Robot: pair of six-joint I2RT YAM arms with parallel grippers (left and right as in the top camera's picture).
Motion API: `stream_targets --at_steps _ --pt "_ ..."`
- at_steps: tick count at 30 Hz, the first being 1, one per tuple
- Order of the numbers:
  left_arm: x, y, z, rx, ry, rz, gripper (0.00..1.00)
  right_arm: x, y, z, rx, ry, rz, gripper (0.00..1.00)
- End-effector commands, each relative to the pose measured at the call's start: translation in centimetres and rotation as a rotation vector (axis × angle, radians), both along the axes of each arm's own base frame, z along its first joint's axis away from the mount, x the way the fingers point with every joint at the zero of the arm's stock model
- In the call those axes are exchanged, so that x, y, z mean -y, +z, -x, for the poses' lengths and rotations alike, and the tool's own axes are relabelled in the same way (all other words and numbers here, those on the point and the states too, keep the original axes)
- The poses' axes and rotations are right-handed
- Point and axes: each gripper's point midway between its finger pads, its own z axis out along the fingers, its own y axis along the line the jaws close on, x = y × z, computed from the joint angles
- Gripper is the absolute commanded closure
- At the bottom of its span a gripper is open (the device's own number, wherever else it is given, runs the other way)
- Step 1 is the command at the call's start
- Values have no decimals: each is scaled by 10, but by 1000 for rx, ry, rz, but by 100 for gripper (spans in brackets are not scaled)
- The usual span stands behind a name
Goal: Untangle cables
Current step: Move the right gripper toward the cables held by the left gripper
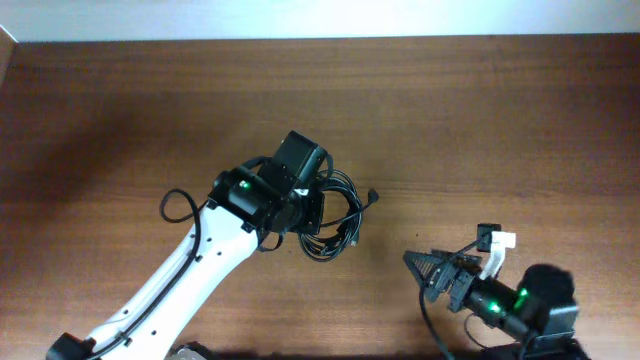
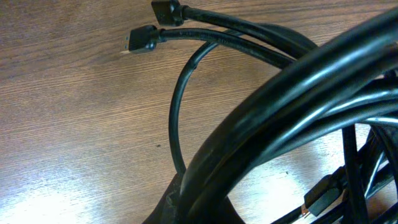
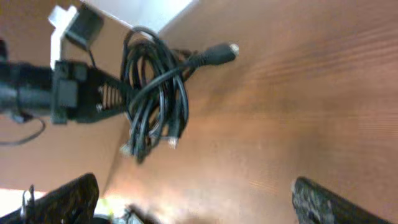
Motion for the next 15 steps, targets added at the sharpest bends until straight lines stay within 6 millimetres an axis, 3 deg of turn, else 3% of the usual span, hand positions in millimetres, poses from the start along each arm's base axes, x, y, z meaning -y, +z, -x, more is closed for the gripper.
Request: stream_targets --at_steps 1,2,6,12,15 --pt "2 15 -3 42 -13 26 100 -5 42 5 -8 56 11 2" --pt "2 15 -3 43 -8 28 100 -9 50 5 -15 81 -3 2" --pt "2 15 -3 35 29 42 100 -19 42 17 -104 160 -42 2" --pt "9 15 1 -3 86 99 100 -20 42 4 -132 146 -64 1" --pt "20 17 8 -43 57 158 100 -26 46 -4 -147 146 -96 9"
